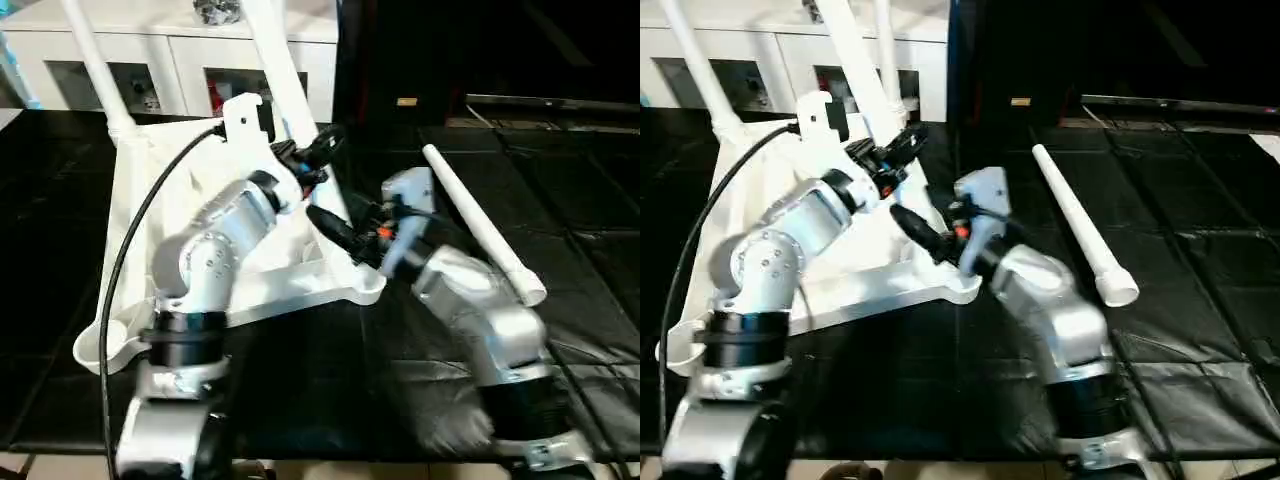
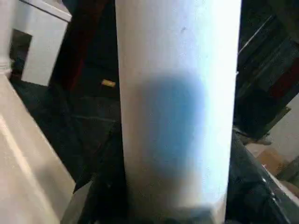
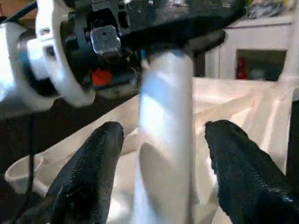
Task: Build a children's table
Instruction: Pick table leg
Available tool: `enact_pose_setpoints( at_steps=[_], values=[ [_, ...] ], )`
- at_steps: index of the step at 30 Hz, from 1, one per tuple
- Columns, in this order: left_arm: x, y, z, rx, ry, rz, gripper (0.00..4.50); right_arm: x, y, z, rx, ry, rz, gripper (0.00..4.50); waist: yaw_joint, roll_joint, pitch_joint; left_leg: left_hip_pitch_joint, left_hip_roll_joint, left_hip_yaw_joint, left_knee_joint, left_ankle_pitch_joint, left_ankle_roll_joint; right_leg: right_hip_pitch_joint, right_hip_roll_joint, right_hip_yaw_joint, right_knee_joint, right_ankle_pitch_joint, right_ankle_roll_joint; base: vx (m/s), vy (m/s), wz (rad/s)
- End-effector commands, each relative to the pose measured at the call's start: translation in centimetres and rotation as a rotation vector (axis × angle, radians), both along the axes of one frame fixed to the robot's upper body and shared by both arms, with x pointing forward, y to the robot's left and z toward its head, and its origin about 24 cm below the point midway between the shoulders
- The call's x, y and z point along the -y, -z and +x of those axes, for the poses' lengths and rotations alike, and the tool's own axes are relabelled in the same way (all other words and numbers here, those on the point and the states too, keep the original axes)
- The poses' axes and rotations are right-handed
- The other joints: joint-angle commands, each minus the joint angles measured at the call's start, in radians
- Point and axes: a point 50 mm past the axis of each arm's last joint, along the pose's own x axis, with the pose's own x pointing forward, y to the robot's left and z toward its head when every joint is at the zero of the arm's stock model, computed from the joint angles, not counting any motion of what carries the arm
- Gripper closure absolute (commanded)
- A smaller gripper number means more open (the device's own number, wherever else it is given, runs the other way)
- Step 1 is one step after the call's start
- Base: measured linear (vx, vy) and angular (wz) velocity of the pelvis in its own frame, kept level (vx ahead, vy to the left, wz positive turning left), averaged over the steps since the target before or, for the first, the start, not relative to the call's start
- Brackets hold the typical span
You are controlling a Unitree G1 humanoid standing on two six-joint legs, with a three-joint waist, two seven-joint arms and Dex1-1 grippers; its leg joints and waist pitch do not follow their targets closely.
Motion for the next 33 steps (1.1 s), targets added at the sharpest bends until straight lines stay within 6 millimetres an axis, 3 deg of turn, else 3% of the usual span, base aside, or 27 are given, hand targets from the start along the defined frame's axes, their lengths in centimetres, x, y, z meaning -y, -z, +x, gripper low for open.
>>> enact_pose_setpoints(
  at_steps=[1,3,12,16,24,26,33],
  values=[
    [0.5,-1.3,0.0,0.048,0.063,0.020,2.64,0.9,-1.2,0.0,0.007,-0.034,0.014,1.13,0.001,0.002,-0.079,0.019,0.043,-0.021,-0.064,-0.147,0.011,0.062,-0.091,0.062,-0.074,-0.147,-0.101,0.000,0.000,0.00],
    [0.3,-1.5,-0.1,0.057,0.109,0.029,2.65,1.7,-1.4,-0.3,-0.029,-0.093,0.033,0.77,0.002,0.003,-0.078,0.018,0.041,-0.020,-0.063,-0.141,0.017,0.061,-0.091,0.062,-0.074,-0.153,-0.108,0.000,0.000,0.00],
    [-0.1,-2.8,-1.2,0.091,0.361,-0.012,2.65,3.3,-1.5,0.0,-0.144,-0.174,-0.018,0.68,0.005,-0.003,-0.080,0.016,0.040,-0.018,-0.059,-0.103,0.020,0.061,-0.091,0.059,-0.069,-0.172,-0.135,0.000,0.000,0.00],
    [0.0,-3.9,-1.9,0.123,0.493,-0.051,2.65,2.9,-1.6,-0.8,-0.169,-0.312,-0.037,0.68,0.009,-0.011,-0.080,0.016,0.038,-0.015,-0.057,-0.106,0.024,0.062,-0.094,0.059,-0.071,-0.193,-0.129,0.000,0.000,0.00],
    [1.1,-4.3,-4.1,0.176,0.742,-0.075,2.65,1.7,-1.6,-1.2,-0.216,-0.429,0.024,0.68,0.010,-0.013,-0.078,0.016,0.042,-0.014,-0.058,-0.108,0.023,0.058,-0.096,0.060,-0.072,-0.218,-0.132,0.000,0.000,0.00],
    [1.3,-4.4,-4.4,0.185,0.774,-0.079,2.65,1.4,-1.5,-1.2,-0.225,-0.449,0.036,1.03,0.010,-0.012,-0.077,0.015,0.042,-0.014,-0.059,-0.112,0.019,0.057,-0.095,0.060,-0.074,-0.233,-0.126,0.000,0.000,0.00],
    [1.4,-4.6,-4.5,0.197,0.790,-0.084,2.65,0.8,-1.0,-1.3,-0.232,-0.476,0.036,1.57,0.011,-0.014,-0.077,0.017,0.043,-0.015,-0.061,-0.113,0.007,0.057,-0.094,0.061,-0.072,-0.230,-0.113,0.000,0.000,0.00]
  ],
)
